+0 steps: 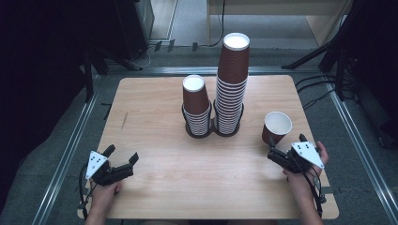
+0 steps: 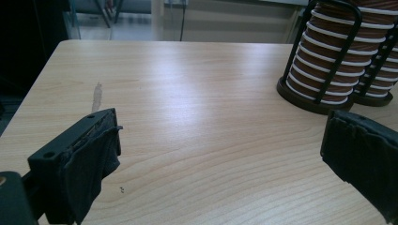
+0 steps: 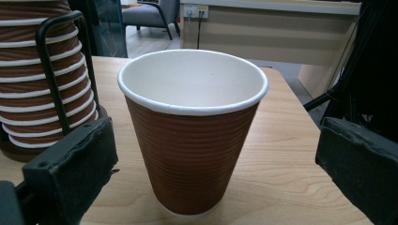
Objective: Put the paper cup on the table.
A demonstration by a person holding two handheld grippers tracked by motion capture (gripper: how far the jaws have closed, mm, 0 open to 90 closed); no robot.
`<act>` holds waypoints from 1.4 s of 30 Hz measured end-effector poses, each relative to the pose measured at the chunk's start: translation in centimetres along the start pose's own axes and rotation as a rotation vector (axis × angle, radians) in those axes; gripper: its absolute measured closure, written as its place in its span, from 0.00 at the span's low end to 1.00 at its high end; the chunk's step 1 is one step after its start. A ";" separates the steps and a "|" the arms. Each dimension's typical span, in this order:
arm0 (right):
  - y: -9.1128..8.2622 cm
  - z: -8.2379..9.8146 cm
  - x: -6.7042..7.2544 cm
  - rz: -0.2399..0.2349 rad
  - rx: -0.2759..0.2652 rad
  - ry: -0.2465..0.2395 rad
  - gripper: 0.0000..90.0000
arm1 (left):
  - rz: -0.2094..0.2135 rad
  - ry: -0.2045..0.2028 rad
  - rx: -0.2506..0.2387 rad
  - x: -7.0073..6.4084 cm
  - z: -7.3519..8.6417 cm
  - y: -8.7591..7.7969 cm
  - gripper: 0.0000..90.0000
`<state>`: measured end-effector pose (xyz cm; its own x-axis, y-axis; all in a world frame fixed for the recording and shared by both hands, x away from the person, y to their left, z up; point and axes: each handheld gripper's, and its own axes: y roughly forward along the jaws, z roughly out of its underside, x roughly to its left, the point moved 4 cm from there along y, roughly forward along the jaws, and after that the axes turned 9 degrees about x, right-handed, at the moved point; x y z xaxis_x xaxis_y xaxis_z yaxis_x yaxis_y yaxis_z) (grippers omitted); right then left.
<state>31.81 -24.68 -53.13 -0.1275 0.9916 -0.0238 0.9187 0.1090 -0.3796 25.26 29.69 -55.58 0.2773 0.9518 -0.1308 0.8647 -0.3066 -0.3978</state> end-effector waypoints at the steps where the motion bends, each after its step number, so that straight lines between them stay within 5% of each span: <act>1: -0.2 0.0 -0.1 -0.001 -0.001 0.003 0.00 | 0.000 0.000 0.000 0.0 0.0 0.0 0.00; 20: -3.5 2.0 -2.4 0.007 0.006 0.016 0.00 | 0.004 0.000 -0.002 0.0 0.0 -0.1 0.00; 42: -8.3 5.5 -6.6 0.056 0.008 0.111 0.00 | -0.006 0.018 0.003 -0.2 0.0 0.2 0.00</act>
<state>22.96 -32.51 -54.92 -0.0336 0.9978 0.0570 0.9201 0.0531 -0.3880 25.33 29.44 -55.66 0.2794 0.9536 -0.1123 0.8650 -0.3007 -0.4016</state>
